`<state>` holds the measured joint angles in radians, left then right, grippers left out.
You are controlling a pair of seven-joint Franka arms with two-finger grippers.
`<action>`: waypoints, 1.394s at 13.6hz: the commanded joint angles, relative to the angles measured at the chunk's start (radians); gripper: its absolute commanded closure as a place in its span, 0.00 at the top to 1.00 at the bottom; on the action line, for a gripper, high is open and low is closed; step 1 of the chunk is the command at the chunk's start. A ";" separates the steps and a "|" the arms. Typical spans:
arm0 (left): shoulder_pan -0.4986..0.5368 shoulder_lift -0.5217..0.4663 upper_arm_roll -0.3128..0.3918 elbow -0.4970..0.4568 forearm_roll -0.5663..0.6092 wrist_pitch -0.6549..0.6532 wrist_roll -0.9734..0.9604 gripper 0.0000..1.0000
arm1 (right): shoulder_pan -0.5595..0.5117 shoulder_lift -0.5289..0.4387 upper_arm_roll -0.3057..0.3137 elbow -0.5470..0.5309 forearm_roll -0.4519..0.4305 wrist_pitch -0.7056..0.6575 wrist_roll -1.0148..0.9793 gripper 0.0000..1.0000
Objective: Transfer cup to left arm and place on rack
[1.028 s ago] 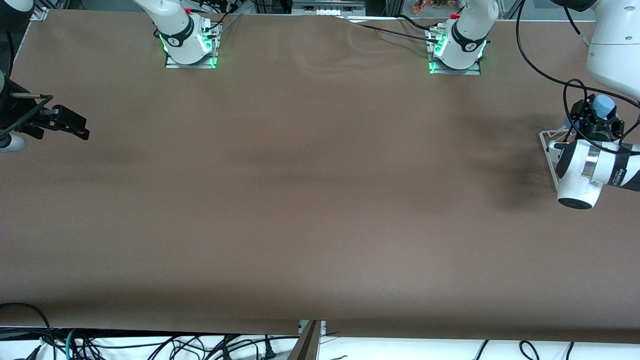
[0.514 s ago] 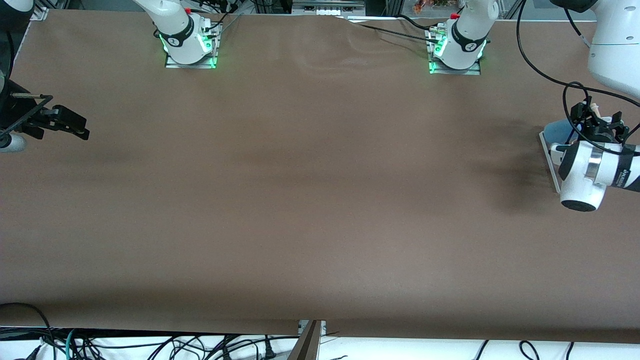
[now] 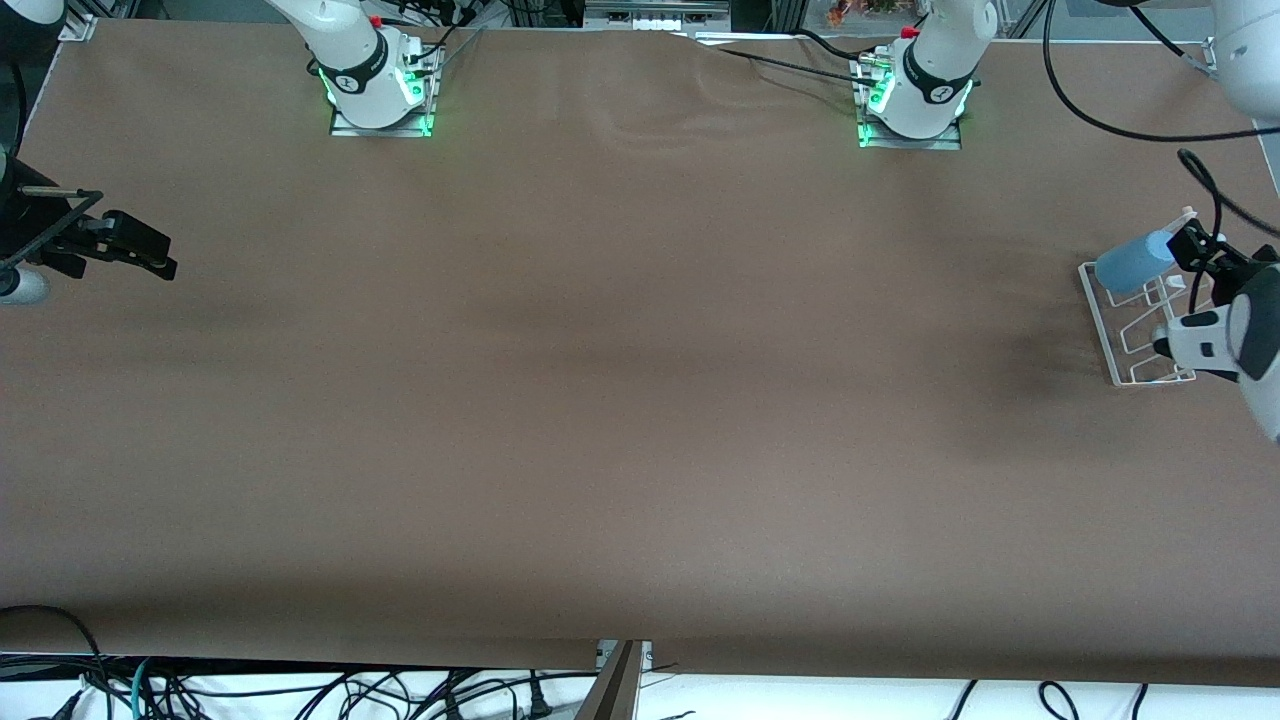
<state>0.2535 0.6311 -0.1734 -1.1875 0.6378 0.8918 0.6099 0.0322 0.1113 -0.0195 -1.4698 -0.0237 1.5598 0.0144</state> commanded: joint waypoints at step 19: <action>-0.180 -0.739 0.100 -0.540 -0.682 0.808 -0.545 1.00 | -0.008 0.002 0.004 0.014 -0.015 -0.004 -0.017 1.00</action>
<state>0.0629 -0.0746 -0.0719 -1.6626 0.0019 1.6397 0.1469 0.0309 0.1116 -0.0197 -1.4687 -0.0241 1.5604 0.0139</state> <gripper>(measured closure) 0.000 0.000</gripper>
